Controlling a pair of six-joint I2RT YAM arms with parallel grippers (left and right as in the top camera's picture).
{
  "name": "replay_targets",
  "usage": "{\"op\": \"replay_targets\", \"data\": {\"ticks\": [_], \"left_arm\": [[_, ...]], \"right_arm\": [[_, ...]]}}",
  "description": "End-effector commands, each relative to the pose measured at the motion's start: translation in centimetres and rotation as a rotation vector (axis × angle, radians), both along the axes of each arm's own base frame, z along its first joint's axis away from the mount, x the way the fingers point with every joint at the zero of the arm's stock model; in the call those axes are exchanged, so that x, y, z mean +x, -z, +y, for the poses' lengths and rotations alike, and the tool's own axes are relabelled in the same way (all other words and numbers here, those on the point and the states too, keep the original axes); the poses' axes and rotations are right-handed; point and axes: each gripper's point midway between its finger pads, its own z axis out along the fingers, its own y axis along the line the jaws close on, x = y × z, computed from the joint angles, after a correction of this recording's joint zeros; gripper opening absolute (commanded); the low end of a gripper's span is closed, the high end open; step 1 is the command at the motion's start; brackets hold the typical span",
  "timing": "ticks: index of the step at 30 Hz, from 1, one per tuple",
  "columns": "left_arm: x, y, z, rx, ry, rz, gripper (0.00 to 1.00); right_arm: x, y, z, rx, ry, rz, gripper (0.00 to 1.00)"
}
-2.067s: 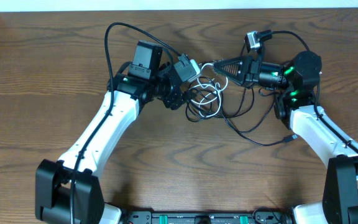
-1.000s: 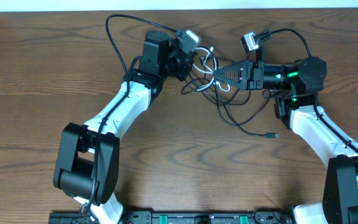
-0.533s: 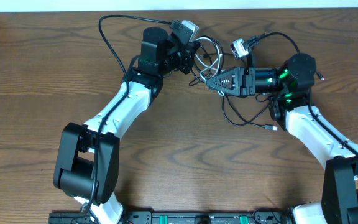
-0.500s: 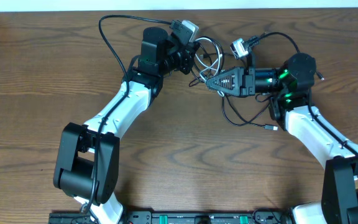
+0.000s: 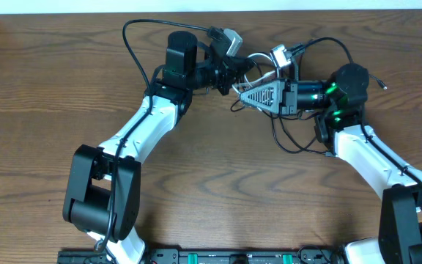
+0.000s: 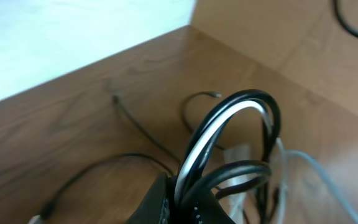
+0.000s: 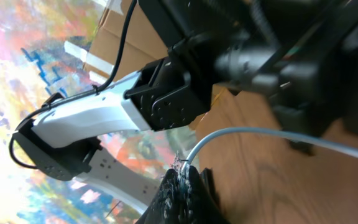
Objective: Untangle cables
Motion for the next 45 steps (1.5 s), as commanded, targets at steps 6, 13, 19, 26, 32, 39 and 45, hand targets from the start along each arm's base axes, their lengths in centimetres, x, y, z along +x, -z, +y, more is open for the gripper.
{"op": "replay_targets", "data": {"ticks": [6, 13, 19, 26, 32, 39, 45], "left_arm": [[-2.3, -1.6, -0.8, -0.062, 0.136, 0.022, 0.08], [2.6, 2.2, 2.6, 0.118, -0.229, 0.072, 0.08], [3.7, 6.2, 6.7, 0.272, -0.467, 0.205, 0.07], [4.0, 6.4, 7.8, 0.277, -0.491, 0.222, 0.07], [3.0, 5.6, 6.3, 0.240, -0.379, 0.205, 0.07], [0.9, 1.5, 2.9, 0.096, -0.130, 0.090, 0.07], [0.4, -3.5, 4.2, 0.057, -0.154, -0.009, 0.08]], "right_arm": [[1.9, -0.7, -2.3, 0.007, 0.089, -0.054, 0.01], [-0.1, -0.3, -1.9, -0.015, -0.029, -0.049, 0.01], [0.6, -0.3, -2.9, -0.014, 0.008, -0.049, 0.01], [3.9, -0.5, -7.1, -0.007, 0.182, -0.052, 0.01], [7.2, -0.6, -12.1, -0.005, 0.397, -0.093, 0.02], [9.5, 3.6, -13.7, -0.069, 0.542, 0.098, 0.70], [9.3, 4.6, -13.6, -0.093, 0.531, 0.118, 0.81]]}}
